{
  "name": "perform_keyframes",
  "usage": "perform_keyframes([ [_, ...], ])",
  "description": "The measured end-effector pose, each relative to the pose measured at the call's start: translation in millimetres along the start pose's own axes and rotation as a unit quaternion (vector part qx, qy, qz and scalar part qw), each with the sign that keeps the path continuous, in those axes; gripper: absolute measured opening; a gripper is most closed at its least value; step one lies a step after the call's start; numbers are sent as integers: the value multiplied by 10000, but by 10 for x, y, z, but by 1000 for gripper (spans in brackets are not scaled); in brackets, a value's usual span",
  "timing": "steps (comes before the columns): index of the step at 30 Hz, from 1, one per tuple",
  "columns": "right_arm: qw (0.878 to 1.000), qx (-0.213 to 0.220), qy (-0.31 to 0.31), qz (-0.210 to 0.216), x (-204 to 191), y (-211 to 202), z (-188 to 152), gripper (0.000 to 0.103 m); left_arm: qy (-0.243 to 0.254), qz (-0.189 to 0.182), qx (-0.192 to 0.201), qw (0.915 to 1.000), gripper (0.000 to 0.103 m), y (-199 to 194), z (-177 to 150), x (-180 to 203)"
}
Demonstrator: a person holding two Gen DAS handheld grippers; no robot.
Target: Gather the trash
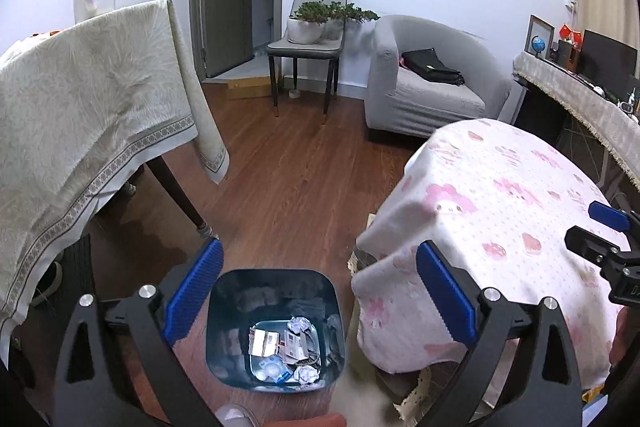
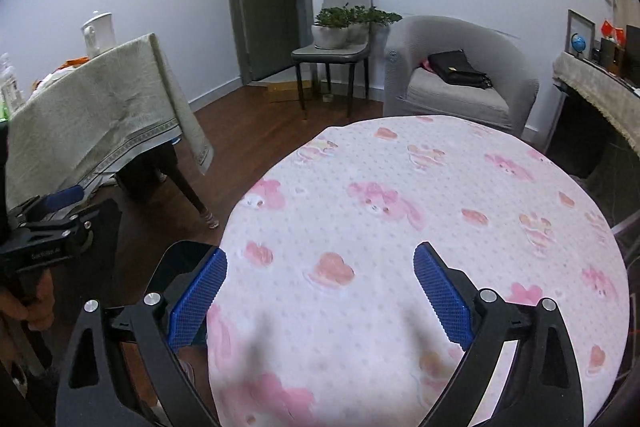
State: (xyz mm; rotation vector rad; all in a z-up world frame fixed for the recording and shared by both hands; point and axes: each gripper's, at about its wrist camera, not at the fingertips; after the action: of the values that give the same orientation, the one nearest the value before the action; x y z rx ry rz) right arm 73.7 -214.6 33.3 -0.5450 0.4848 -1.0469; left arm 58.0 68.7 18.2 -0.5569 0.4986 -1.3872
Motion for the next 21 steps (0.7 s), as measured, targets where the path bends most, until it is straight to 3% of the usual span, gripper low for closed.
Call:
perform_keyframes([
  [21, 10000, -7, 21, -45, 251, -396, -249, 95, 247, 7, 70, 9997, 99, -92, -252, 337],
])
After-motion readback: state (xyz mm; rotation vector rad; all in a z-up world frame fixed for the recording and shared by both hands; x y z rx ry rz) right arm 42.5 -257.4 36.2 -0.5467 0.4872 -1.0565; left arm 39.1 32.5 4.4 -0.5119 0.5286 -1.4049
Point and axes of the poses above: each gripper's, at about its wrist camera, not at the fingertips, and y roughly the way its jaws point, x to its right, z to its top, and after that the axes turned 5 degrees about z, right-handed
